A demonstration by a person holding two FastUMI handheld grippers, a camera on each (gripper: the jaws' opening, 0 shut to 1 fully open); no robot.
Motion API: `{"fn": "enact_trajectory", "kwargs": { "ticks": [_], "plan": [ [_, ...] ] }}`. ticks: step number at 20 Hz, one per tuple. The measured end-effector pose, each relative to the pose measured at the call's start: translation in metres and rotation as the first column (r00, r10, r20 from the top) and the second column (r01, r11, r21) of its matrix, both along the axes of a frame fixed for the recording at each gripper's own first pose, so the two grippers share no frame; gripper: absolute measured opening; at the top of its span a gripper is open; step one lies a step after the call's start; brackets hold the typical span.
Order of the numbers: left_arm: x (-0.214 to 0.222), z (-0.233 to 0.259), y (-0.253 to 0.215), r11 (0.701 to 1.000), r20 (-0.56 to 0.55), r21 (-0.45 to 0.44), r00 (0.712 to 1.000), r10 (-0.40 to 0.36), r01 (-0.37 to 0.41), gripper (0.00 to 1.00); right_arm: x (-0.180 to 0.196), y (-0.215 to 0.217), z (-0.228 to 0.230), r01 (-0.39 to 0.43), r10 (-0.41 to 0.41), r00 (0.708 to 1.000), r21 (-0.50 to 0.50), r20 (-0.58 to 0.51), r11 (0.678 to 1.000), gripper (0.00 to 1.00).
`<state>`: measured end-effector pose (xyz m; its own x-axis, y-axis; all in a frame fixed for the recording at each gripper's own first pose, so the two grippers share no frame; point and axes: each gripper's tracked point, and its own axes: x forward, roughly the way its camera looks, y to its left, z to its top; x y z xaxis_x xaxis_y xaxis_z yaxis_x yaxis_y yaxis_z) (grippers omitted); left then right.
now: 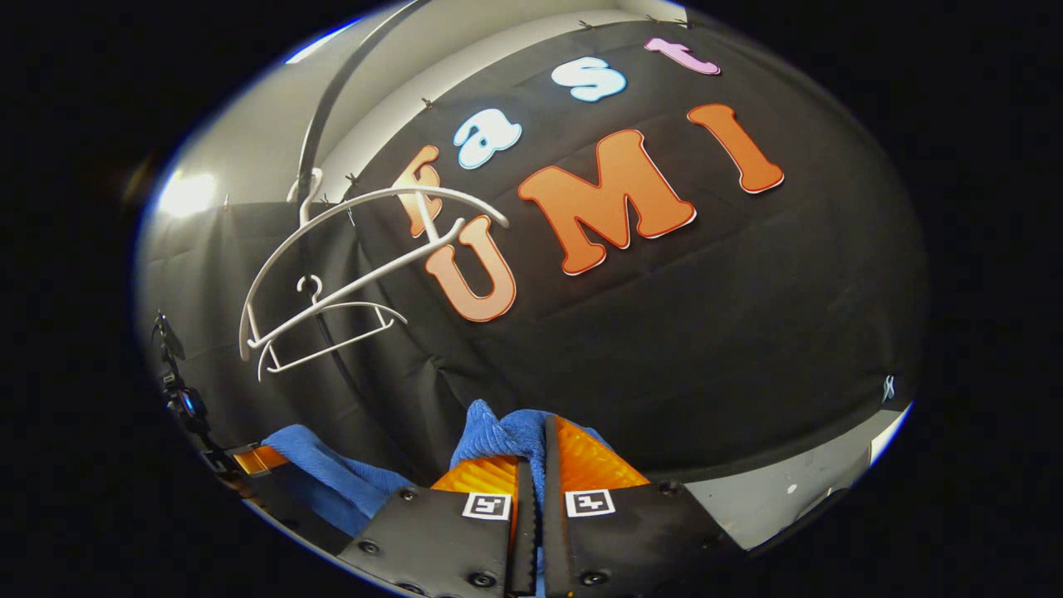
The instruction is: Grasp the clothes on the hanger with both hands and then place them into the laundry hamper below.
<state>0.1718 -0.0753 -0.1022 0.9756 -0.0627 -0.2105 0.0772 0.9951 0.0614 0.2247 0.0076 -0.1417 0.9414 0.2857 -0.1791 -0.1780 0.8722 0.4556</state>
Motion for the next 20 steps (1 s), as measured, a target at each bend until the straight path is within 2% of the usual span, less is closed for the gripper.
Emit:
{"fn": "enact_trajectory", "kwargs": {
  "ticks": [8,13,18,19,20],
  "plan": [
    [0.002,-0.034,-0.061,0.996,0.0,-0.023,0.997,-0.084,0.084,0.0,-0.033,0.003,-0.025,0.04,-0.035,0.999,-0.13,0.037,0.991,0.11],
    [0.004,-0.078,-0.075,0.995,-0.054,-0.065,0.995,-0.079,0.075,0.0,-0.045,-0.004,-0.046,0.087,-0.081,0.996,-0.165,0.043,0.983,0.11],
    [0.003,-0.131,-0.084,0.997,-0.117,-0.05,0.991,-0.068,0.063,0.0,-0.059,-0.017,-0.1,0.133,-0.139,0.99,-0.2,-0.019,0.971,0.11],
    [0.002,-0.143,-0.085,0.997,-0.133,-0.038,0.989,-0.069,0.065,0.0,-0.06,-0.016,-0.111,0.13,-0.141,0.989,-0.203,-0.039,0.97,0.08],
    [0.001,-0.156,-0.084,0.998,-0.153,-0.025,0.986,-0.068,0.065,0.0,-0.061,-0.014,-0.125,0.127,-0.142,0.988,-0.208,-0.06,0.97,0.11]
  ]
}}
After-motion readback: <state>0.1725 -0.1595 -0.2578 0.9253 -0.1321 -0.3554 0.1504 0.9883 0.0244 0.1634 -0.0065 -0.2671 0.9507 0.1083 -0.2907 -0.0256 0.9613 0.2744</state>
